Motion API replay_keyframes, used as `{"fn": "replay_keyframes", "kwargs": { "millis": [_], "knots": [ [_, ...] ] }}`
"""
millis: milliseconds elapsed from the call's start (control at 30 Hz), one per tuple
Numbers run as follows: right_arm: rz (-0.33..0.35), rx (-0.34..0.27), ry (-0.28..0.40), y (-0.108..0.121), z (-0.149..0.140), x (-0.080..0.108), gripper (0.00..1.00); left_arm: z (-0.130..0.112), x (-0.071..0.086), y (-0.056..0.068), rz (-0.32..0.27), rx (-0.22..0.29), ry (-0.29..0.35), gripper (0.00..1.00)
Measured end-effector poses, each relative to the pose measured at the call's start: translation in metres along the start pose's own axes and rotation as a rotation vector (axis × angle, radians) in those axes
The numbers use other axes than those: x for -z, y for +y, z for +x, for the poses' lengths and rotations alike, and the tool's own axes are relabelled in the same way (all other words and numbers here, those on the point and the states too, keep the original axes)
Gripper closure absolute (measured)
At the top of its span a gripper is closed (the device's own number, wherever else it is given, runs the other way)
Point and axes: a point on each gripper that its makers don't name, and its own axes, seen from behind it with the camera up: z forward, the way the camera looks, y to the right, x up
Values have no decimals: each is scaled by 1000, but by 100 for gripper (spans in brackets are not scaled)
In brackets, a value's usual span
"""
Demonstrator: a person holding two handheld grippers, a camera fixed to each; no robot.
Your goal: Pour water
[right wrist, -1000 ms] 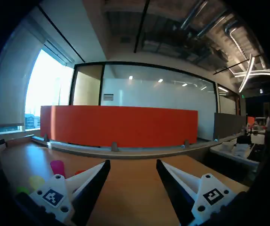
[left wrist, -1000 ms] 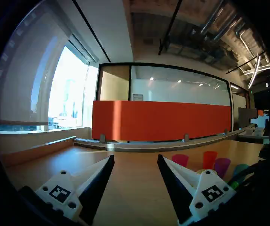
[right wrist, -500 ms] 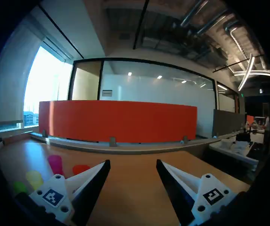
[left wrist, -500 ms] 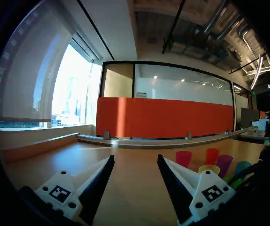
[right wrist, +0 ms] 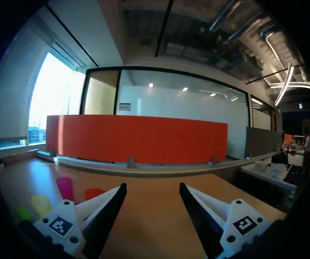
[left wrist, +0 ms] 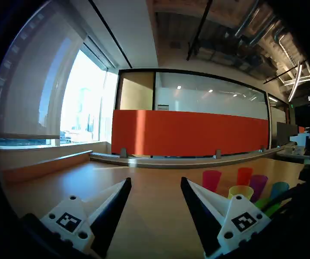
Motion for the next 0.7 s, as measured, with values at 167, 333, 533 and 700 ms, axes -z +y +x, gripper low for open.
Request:
{"fn": "replay_keyframes", "kwargs": {
  "millis": [167, 333, 533, 700],
  "knots": [
    [1, -3, 1, 1, -1, 1, 5, -1, 2, -1, 4, -11, -2, 16],
    [3, -5, 1, 1, 0, 1, 5, -5, 1, -1, 5, -29, -14, 16],
    [8, -5, 4, 0, 1, 2, 5, -11, -1, 1, 2, -45, -31, 16],
    [13, -3, 6, -1, 2, 2, 5, -14, -2, 2, -2, -45, -43, 16]
  ]
}}
